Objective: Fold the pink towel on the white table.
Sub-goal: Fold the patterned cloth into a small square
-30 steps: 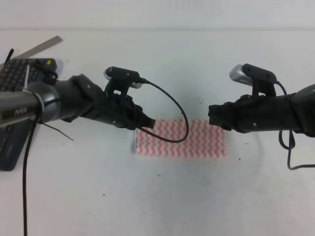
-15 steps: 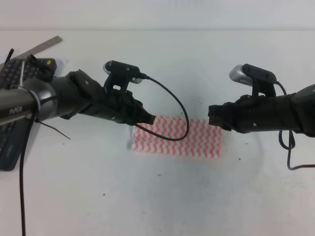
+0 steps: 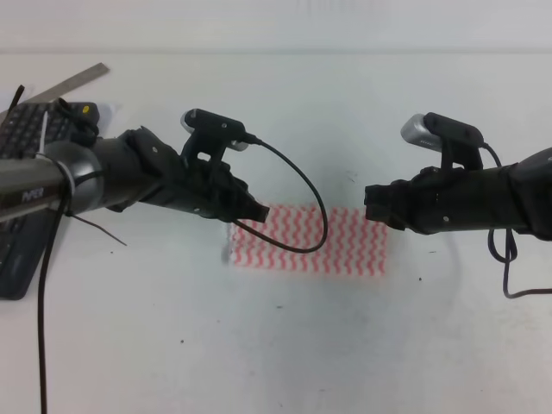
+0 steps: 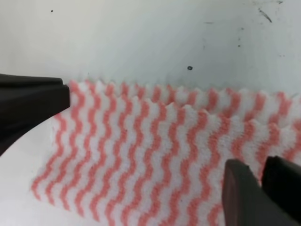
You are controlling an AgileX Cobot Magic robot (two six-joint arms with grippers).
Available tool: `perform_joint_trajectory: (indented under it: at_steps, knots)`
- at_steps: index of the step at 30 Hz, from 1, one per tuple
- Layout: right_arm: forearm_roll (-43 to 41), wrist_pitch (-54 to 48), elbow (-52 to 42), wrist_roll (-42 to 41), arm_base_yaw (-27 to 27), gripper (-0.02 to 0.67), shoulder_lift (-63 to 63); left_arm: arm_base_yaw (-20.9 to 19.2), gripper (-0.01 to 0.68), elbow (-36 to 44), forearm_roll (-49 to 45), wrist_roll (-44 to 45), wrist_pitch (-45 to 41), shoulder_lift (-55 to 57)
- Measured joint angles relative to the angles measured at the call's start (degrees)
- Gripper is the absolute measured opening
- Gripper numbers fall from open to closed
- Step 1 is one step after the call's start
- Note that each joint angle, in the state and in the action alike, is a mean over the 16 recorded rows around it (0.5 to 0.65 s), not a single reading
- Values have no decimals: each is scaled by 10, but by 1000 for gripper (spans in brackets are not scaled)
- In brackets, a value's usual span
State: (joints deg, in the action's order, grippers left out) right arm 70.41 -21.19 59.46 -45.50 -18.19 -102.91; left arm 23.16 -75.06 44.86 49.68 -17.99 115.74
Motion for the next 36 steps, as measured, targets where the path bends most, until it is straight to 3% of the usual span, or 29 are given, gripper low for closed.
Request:
perform_joint_trajectory:
  at_steps: [11, 21, 26, 36]
  knots:
    - [-1, 2, 0, 1, 1, 214, 0, 0, 261, 0, 0, 0, 12, -1]
    - [-8, -2, 0, 1, 10, 235, 0, -2, 278, 0, 4, -2, 35, -16]
    - [-13, -5, 0, 1, 14, 230, 0, -3, 267, 0, 12, -5, 15, -29]
    - [-21, -15, 0, 1, 15, 121, 0, -4, 105, 0, 27, 1, -86, -38]
